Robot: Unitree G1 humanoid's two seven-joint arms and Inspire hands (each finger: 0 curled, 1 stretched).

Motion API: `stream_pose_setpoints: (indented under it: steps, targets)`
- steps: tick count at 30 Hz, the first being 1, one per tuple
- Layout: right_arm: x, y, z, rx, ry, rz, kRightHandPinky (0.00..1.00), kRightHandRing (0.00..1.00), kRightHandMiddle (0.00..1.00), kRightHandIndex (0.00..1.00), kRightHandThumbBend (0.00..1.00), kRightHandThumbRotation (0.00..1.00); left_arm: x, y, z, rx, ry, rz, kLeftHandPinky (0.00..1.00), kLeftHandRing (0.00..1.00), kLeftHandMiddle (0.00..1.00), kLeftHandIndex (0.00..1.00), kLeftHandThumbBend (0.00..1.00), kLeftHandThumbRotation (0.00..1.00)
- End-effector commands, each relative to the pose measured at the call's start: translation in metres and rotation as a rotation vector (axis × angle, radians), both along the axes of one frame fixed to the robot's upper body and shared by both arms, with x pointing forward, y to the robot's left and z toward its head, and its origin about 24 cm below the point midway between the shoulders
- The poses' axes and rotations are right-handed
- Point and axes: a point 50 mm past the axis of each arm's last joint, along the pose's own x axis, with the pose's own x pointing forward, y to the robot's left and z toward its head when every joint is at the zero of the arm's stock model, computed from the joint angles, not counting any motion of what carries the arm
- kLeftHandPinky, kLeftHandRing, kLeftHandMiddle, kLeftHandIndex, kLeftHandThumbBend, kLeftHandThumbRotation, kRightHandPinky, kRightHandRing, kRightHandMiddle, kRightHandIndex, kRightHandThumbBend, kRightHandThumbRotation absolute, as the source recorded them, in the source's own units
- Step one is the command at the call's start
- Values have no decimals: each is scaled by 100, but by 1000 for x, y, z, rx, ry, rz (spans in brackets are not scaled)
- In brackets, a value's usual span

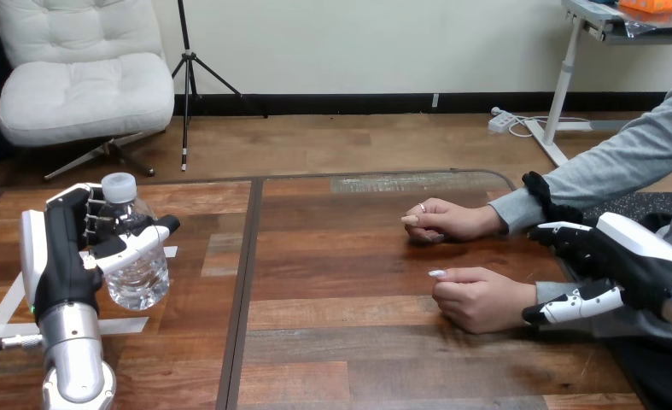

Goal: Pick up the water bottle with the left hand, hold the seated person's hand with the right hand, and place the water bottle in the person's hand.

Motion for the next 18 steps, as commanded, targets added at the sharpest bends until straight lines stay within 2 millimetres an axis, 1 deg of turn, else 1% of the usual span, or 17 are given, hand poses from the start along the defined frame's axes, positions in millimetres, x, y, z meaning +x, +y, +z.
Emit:
stream_pose_setpoints:
  steps: [1, 2, 4, 10, 18]
  targets:
    - [27, 7, 45, -54, -140, 54, 71, 84, 88, 86, 100, 37, 17, -5, 31, 6, -130, -26, 38, 40, 44, 44, 72, 0]
    - [28, 7, 45, -59, -136, 52, 72, 84, 87, 86, 100, 34, 17, -4, 31, 3, -130, -26, 38, 40, 44, 44, 72, 0]
    - [28, 7, 44, -73, -128, 52, 72, 84, 87, 85, 100, 32, 17, -4, 31, 1, -132, -26, 38, 41, 44, 44, 72, 0]
    - [30, 7, 45, -104, -102, 54, 72, 84, 88, 85, 100, 33, 18, -4, 32, 8, -140, -29, 38, 41, 44, 44, 72, 0]
    - [32, 7, 43, -134, -75, 48, 74, 85, 88, 86, 100, 30, 17, -3, 33, 10, -141, -25, 38, 41, 44, 44, 72, 0]
